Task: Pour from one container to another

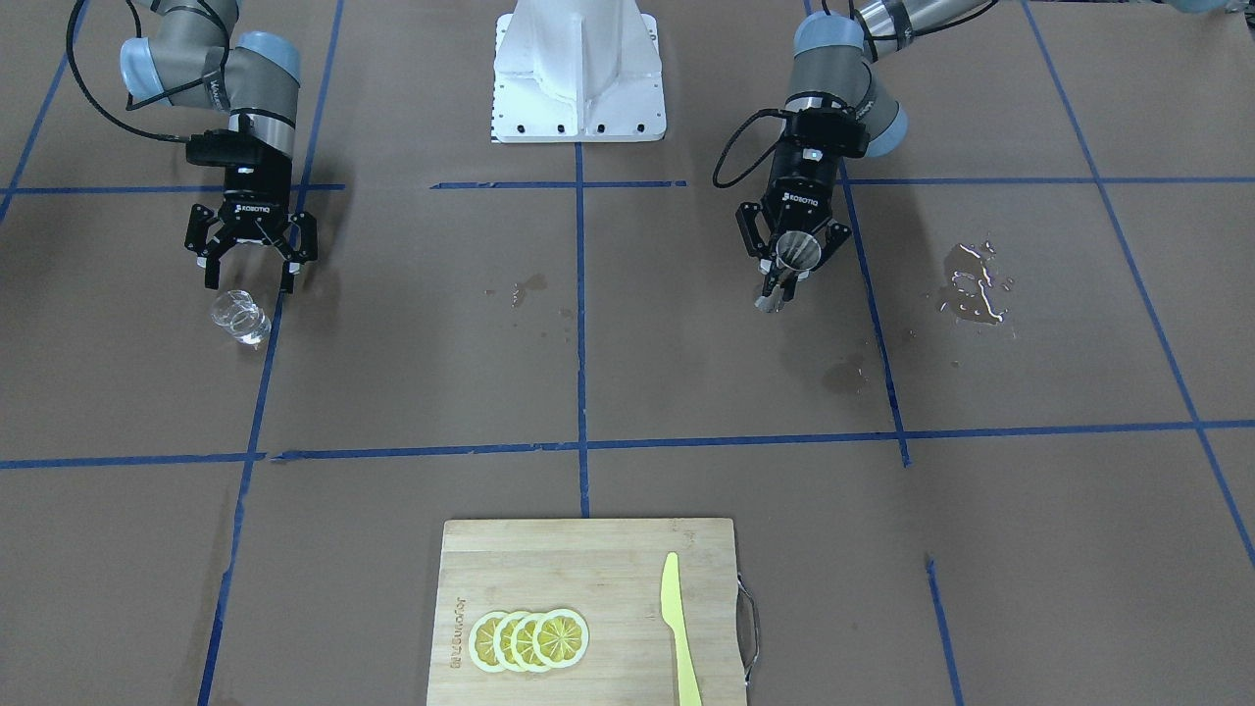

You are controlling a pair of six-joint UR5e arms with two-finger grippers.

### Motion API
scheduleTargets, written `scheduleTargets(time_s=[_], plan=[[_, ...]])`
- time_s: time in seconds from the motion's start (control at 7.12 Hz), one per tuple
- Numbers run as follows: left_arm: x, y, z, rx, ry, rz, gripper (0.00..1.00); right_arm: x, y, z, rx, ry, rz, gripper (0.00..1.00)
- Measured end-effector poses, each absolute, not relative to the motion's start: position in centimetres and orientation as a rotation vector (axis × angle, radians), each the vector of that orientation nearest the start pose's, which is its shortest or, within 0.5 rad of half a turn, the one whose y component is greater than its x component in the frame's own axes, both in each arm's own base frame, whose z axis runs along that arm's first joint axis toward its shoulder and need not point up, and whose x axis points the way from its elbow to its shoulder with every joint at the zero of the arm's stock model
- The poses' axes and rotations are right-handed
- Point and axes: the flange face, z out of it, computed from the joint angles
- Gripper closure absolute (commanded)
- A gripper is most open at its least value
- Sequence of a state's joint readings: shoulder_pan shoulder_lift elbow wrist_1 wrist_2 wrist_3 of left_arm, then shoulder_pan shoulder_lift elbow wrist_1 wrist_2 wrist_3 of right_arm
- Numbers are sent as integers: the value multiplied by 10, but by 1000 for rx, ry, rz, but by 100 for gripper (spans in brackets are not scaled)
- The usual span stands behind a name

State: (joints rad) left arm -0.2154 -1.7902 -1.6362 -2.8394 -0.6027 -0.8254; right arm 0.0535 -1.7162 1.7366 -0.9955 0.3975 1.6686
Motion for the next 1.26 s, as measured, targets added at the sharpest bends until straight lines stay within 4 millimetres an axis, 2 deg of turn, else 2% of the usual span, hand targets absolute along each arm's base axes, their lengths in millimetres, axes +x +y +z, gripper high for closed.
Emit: scheduleTargets(time_s=[0.84,1.26], plan=[[468,-323,369,1297,884,-333,100,-422,-267,561,1104,-516,491,3],[468,-323,370,1297,883,-333,100,-436,-274,559,1106,-507,489,8]])
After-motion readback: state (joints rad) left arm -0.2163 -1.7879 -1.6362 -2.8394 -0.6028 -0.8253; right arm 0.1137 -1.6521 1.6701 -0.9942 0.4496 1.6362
